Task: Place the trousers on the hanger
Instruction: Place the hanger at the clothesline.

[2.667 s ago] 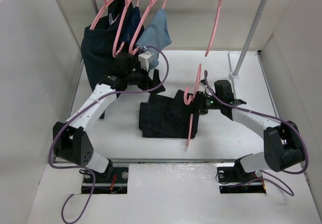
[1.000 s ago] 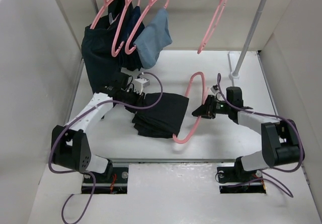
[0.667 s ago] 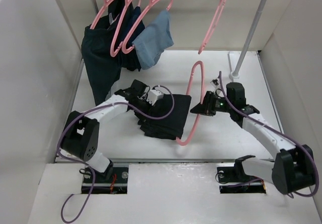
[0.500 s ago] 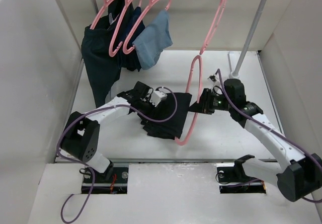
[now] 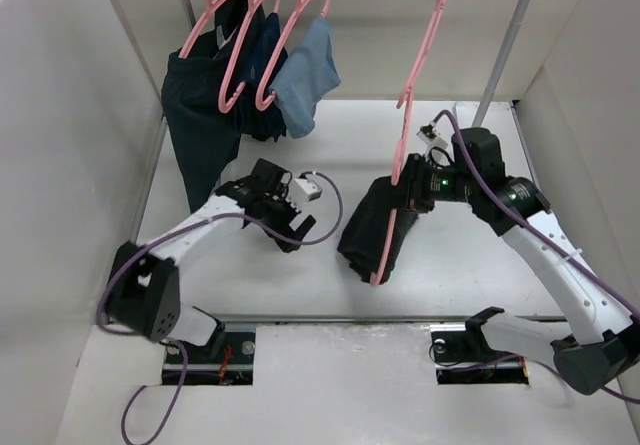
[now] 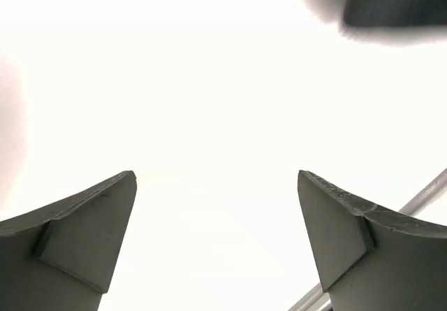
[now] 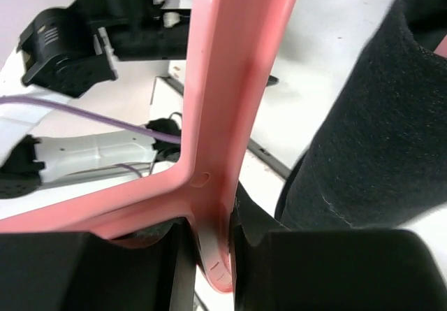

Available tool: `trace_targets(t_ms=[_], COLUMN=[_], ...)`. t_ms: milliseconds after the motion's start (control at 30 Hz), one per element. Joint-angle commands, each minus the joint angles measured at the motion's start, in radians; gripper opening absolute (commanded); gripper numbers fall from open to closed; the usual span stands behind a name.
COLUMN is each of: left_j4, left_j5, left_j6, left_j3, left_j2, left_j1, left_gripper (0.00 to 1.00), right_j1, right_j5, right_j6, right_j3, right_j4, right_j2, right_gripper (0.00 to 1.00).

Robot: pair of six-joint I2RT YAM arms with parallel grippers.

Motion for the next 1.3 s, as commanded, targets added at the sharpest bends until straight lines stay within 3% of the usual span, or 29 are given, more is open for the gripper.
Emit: trace_targets(t_ms=[0,100,267,367,500,567,667,867,1033,1167,1267], left_j4=[-0.073,-0.138,-0.256,-0.126,0.243,0.308,0.298,0.148,-0.151,-0.444,-0.549], left_j5=[0.040,0.110,0.266,0.386,0.570,0.613,0.675,0.770,0.770,0.813,0.859], left_j6=[0.115,0.260,0.318,0.272,0.129,0.109,0.233,0.373,0.579,0.800,0.860], left_j3=[0.010,0.058,0.242,0.270,0.248,0.259,0.300,0.476,0.599,0.688,0.711], left_j2=[-0.240,-0.384,-0.386,-0.377,-0.327,-0.262,-0.195,-0.023,0.132,0.232,0.252], left_j1=[0.042,0.042,-0.061,-0.061,-0.070,-0.079,-0.091,-0.134,-0.180,-0.180,-0.180], left_gripper=[1.00,1.00,1.00,1.00,1.00,1.00,1.00,1.00,1.00,0.84,0.81], right_j1=[0.008,0.018,0.037,0.047,0.047,0.047,0.058,0.078,0.087,0.087,0.087], right_j5=[-0.070,-0.142,-0.229,-0.317,-0.390,-0.407,-0.417,-0.426,-0.417,-0.417,-0.417], right_j6=[0.019,0.019,-0.048,-0.090,-0.115,-0.115,-0.115,-0.115,-0.115,-0.115,-0.105], right_j3=[0.105,0.123,0.145,0.165,0.134,0.119,0.096,0.076,0.054,0.054,0.054], right_j4=[-0.006,-0.006,-0.028,-0.037,-0.008,0.012,0.041,0.072,0.102,0.103,0.112], right_j2=[-0.033,-0.024,0.007,0.016,0.006,-0.003,-0.013,-0.022,-0.031,-0.040,-0.040], right_gripper=[0.00,0.00,0.00,0.00,0.00,0.00,0.00,0.00,0.00,0.00,0.00])
